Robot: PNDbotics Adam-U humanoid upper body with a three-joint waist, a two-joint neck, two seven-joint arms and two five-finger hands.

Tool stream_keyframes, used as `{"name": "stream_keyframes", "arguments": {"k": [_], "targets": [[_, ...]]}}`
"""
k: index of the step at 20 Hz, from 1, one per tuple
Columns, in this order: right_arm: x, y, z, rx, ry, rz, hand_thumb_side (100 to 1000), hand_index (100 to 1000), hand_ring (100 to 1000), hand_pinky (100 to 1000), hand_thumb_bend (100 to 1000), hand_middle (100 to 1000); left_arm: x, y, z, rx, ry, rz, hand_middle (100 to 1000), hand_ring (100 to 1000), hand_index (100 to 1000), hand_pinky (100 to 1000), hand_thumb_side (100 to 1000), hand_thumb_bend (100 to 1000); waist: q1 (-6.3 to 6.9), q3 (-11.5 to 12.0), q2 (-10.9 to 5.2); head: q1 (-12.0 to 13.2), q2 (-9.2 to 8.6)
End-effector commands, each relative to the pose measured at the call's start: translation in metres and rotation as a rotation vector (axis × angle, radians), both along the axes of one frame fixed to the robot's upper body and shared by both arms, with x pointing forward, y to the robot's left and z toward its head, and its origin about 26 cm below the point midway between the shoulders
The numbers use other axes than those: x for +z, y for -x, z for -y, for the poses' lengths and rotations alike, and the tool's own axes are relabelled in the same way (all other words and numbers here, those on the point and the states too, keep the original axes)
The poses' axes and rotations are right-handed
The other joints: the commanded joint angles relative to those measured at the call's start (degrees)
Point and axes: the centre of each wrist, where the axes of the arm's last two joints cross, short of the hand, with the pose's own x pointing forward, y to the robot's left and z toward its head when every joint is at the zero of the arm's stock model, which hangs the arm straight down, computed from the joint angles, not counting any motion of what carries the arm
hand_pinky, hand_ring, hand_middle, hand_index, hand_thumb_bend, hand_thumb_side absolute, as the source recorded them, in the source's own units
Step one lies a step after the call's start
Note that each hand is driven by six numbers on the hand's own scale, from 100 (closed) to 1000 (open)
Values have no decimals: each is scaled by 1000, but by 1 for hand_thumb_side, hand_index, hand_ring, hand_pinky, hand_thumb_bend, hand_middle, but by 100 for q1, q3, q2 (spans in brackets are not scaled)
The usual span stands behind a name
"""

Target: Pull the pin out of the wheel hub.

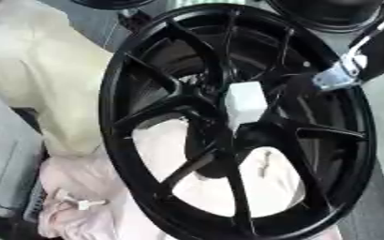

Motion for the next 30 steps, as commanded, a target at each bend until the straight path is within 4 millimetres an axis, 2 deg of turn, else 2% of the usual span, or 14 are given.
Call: {"name": "stream_keyframes", "arguments": {"k": [1, 7, 15, 30], "targets": [[7, 1, 0, -3, 25, 32, 482, 833, 810, 877, 586, 767, 12, 3, -1, 0, -47, 23, 504, 604, 689, 614, 576, 326, 25, 7, -117, -2, -9], [4, 2, -12, 16, 114, 19, 488, 837, 814, 875, 586, 771, 12, 4, -2, 3, -55, 18, 504, 605, 689, 615, 575, 325, 7, -9, -145, 24, 30], [-3, 0, -19, 11, 146, -21, 497, 830, 803, 869, 592, 761, 11, 4, -2, 3, -60, 12, 505, 605, 689, 615, 575, 325, -12, -30, -168, 52, 100], [-33, -15, -28, -33, 208, -86, 499, 825, 783, 856, 598, 743, 11, 5, -1, -1, -62, 9, 505, 605, 689, 615, 576, 324, -31, -2, -173, 55, 132]]}}
